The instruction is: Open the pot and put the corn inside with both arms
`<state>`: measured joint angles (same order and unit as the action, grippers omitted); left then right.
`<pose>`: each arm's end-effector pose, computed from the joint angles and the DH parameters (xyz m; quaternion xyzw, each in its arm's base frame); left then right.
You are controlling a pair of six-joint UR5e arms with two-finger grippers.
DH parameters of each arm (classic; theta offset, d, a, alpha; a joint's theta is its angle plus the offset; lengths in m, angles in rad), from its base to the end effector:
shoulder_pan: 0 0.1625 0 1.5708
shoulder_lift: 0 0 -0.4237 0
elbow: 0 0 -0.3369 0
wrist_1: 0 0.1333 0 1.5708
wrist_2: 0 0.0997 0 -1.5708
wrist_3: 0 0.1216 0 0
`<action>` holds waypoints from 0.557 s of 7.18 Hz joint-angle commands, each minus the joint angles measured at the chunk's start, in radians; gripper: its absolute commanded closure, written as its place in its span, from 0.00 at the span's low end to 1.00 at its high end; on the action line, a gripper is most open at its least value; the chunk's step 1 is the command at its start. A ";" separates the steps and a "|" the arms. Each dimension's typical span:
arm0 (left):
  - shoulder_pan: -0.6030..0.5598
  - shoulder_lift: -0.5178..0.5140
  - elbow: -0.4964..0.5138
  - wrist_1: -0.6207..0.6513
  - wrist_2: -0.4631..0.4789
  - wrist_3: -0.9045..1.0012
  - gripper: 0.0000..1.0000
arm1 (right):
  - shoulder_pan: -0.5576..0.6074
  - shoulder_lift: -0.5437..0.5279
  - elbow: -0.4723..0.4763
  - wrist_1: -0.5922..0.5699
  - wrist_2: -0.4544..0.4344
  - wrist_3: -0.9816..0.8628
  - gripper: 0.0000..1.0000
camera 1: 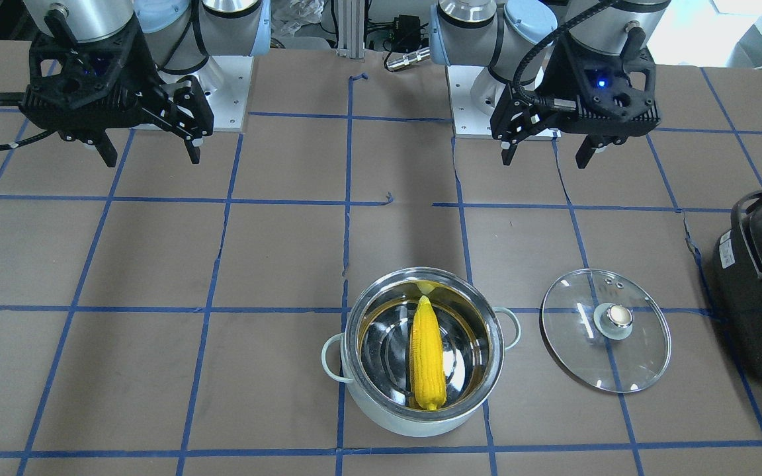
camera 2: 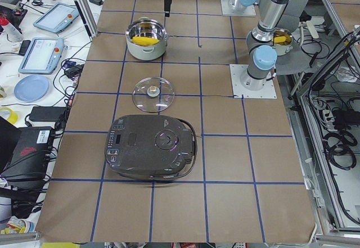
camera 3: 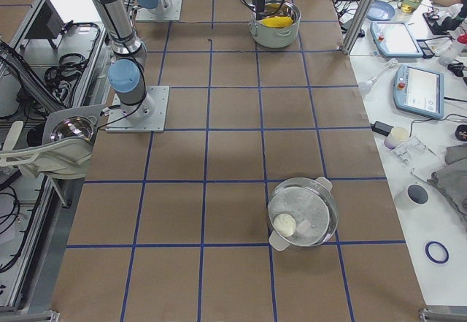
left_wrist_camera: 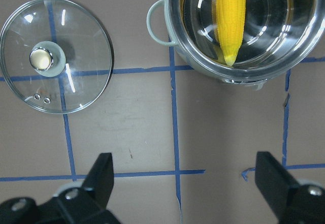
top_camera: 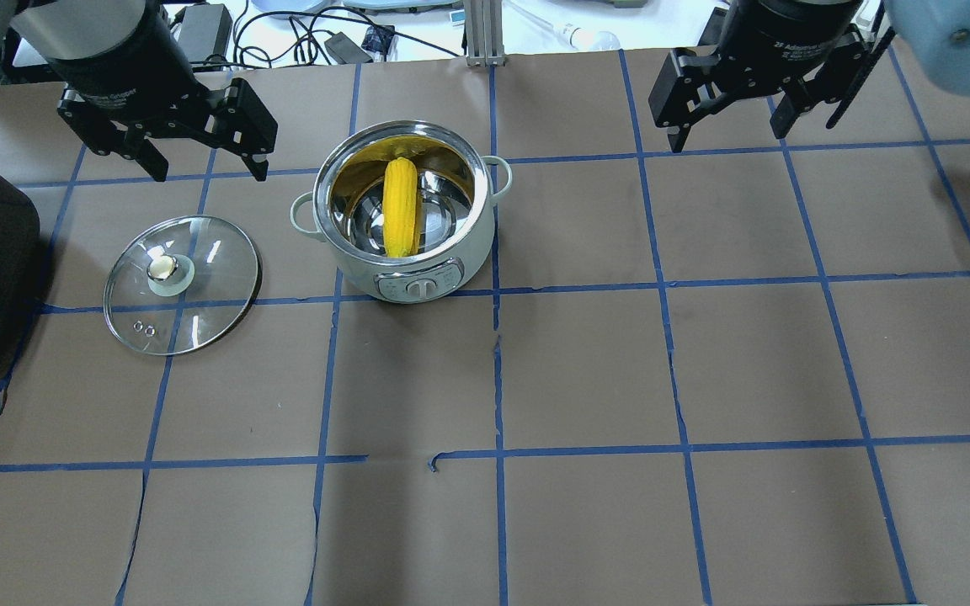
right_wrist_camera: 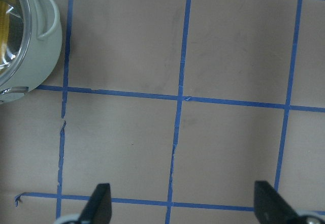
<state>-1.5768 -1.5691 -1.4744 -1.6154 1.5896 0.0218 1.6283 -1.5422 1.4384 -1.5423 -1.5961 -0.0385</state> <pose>-0.1337 -0.4398 0.5031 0.0136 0.9995 -0.0267 0.0096 0.1562 -0.4475 0.5072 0.0475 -0.9981 0.0378 0.0123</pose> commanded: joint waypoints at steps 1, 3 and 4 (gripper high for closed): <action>0.004 0.003 0.002 -0.011 0.000 0.001 0.00 | 0.001 -0.001 -0.001 -0.002 0.002 0.002 0.00; 0.004 0.004 -0.001 -0.011 -0.002 0.001 0.00 | 0.002 -0.001 0.005 -0.004 0.010 0.003 0.00; 0.003 0.004 -0.003 -0.009 0.003 0.001 0.00 | 0.002 -0.001 0.005 -0.004 0.010 0.005 0.00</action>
<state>-1.5726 -1.5653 -1.4755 -1.6256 1.5890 0.0230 1.6304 -1.5432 1.4428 -1.5454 -1.5876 -0.0348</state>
